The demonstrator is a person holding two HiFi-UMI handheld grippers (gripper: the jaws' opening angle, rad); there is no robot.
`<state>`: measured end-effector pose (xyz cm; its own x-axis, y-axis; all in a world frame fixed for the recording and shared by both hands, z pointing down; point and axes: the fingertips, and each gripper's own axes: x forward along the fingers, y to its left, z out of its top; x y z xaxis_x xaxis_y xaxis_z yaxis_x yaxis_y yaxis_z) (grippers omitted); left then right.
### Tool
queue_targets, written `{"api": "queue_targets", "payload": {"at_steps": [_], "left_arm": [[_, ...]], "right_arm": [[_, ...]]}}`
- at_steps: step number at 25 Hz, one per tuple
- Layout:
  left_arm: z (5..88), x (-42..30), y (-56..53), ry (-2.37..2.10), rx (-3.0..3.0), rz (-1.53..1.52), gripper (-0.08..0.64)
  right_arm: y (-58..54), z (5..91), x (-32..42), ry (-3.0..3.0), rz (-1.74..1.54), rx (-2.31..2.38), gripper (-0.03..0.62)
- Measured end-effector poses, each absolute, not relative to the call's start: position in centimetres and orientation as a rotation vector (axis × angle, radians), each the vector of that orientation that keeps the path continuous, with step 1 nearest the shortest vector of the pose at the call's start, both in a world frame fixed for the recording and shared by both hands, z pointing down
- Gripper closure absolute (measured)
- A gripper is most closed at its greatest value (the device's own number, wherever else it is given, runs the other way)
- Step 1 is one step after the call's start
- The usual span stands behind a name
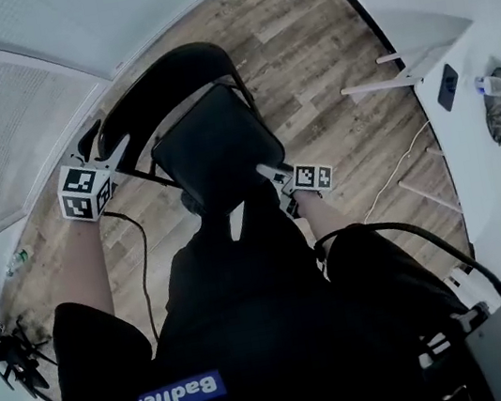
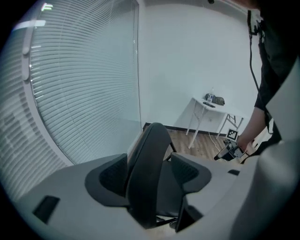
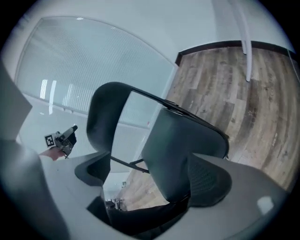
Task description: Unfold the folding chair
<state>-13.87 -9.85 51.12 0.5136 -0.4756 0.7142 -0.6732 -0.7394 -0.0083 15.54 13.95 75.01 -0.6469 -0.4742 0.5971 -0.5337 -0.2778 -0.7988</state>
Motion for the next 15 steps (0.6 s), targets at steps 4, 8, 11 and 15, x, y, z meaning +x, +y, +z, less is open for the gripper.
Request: {"api": "queue_targets", "payload": {"at_steps": [4, 8, 11, 15], "left_arm": [[47.2, -12.5, -5.6, -1.027, 2.459, 0.788, 0.285], [43.9, -11.4, -1.4, -1.046, 2.421, 0.546, 0.295], [41.1, -10.2, 1.9, -1.042, 2.420, 0.419, 0.361], [36.6, -9.1, 4.8, -1.034, 2.462, 0.269, 0.446]], "right_arm": [[10.6, 66.0, 12.9, -2.101, 1.894, 1.100, 0.146], [6.9, 57.4, 9.7, -2.322, 1.612, 0.940, 0.294], [5.7, 50.8, 6.3, -2.484, 1.405, 0.776, 0.367], [5.3, 43.3, 1.6, -2.643, 1.152, 0.581, 0.448]]}}
